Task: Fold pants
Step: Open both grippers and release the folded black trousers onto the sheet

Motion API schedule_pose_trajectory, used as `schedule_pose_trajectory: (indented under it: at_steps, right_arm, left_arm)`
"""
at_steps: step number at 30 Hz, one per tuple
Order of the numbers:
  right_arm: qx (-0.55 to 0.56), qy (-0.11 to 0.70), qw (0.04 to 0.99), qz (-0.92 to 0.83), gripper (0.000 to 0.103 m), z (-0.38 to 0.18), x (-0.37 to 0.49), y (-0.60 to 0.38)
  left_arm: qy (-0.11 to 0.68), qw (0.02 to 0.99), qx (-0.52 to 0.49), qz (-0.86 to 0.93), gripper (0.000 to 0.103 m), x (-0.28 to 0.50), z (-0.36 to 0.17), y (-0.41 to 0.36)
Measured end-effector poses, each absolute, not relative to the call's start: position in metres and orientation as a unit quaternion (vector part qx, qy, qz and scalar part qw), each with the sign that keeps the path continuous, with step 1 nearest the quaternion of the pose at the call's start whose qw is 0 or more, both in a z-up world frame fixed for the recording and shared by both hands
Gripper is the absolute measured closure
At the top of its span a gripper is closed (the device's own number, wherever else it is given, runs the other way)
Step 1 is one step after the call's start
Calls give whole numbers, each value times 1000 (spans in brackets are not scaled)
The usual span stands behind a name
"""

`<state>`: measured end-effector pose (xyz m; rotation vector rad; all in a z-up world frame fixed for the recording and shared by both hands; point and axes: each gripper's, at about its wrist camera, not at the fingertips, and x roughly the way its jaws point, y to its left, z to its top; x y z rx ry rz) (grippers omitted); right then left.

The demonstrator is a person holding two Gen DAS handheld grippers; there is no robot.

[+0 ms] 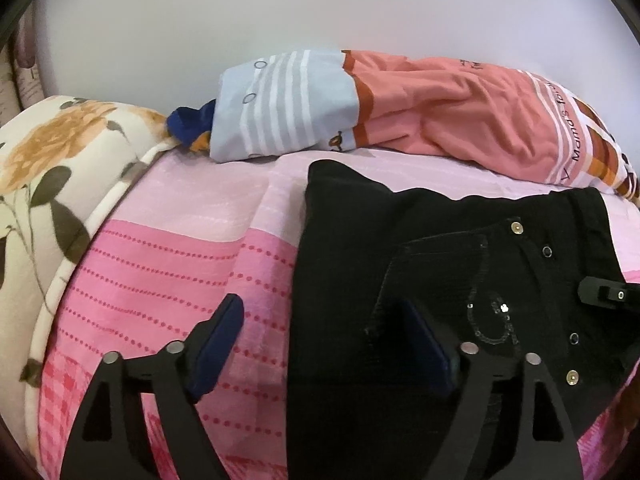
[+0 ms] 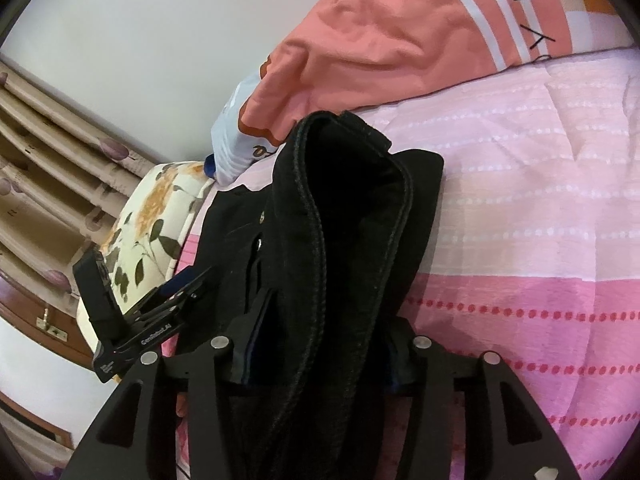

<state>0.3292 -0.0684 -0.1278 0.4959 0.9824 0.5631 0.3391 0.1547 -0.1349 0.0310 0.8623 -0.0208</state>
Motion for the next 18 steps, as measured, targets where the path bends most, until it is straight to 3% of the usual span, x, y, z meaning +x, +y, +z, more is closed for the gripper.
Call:
schedule_pose_trajectory:
  at_steps: [13, 18]
  right_arm:
    - [215, 422, 857, 204, 53, -103, 306, -71]
    - [178, 400, 881, 177, 41, -82, 283, -64]
  left_arm:
    - [389, 919, 51, 35, 14, 323, -121, 149]
    - [358, 933, 35, 21, 14, 305, -103, 145]
